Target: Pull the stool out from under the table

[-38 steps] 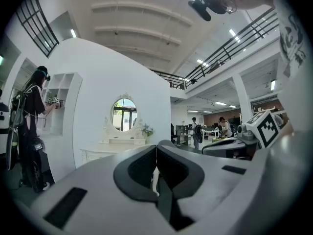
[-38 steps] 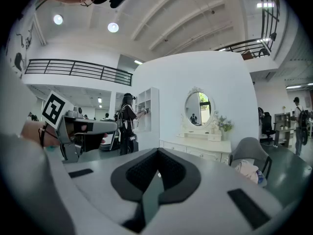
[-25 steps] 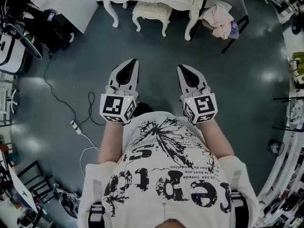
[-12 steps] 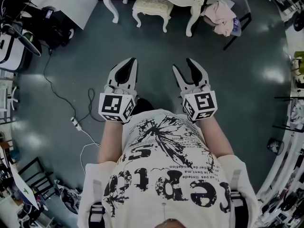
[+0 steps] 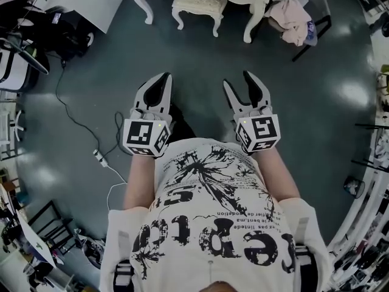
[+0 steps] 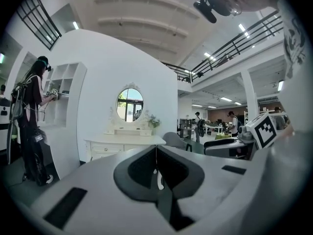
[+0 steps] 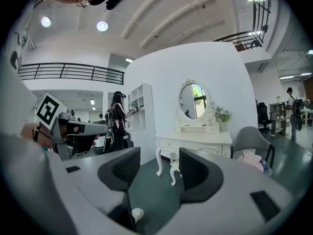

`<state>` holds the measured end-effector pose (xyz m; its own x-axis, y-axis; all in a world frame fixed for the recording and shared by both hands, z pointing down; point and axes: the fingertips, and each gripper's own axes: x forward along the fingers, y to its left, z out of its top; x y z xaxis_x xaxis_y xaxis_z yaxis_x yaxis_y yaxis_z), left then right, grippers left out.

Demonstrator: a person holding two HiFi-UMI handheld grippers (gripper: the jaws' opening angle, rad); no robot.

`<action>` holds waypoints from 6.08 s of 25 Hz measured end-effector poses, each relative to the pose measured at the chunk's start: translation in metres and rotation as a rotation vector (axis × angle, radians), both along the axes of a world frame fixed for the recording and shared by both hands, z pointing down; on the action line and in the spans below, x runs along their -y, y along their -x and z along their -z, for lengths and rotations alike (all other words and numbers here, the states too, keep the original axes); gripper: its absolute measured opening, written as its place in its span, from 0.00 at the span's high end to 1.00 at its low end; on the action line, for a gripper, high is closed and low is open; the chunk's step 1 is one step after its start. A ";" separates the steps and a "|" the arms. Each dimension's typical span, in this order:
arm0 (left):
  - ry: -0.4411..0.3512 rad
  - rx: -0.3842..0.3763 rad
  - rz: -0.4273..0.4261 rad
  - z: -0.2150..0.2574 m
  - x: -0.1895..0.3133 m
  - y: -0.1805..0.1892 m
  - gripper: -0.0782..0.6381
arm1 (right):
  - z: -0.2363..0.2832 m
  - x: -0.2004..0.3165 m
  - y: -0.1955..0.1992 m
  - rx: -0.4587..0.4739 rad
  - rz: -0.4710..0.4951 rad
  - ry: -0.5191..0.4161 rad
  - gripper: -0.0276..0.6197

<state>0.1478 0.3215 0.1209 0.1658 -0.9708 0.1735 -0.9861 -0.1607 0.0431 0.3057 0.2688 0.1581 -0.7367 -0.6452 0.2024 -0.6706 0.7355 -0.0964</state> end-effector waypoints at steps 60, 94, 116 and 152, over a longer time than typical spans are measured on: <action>0.275 -0.066 -0.293 -0.564 0.535 0.258 0.86 | -0.616 0.547 0.185 -0.373 -0.526 0.364 0.56; 0.272 -0.013 -0.355 -0.634 0.556 0.234 0.86 | -0.695 0.635 0.177 -0.512 -0.543 0.290 0.57; 0.256 -0.020 -0.382 -0.624 0.440 0.233 0.86 | -0.698 0.509 0.197 -0.532 -0.463 0.314 0.57; 0.241 -0.047 -0.271 -0.599 0.235 0.226 0.86 | -0.695 0.299 0.187 -0.522 -0.366 0.341 0.56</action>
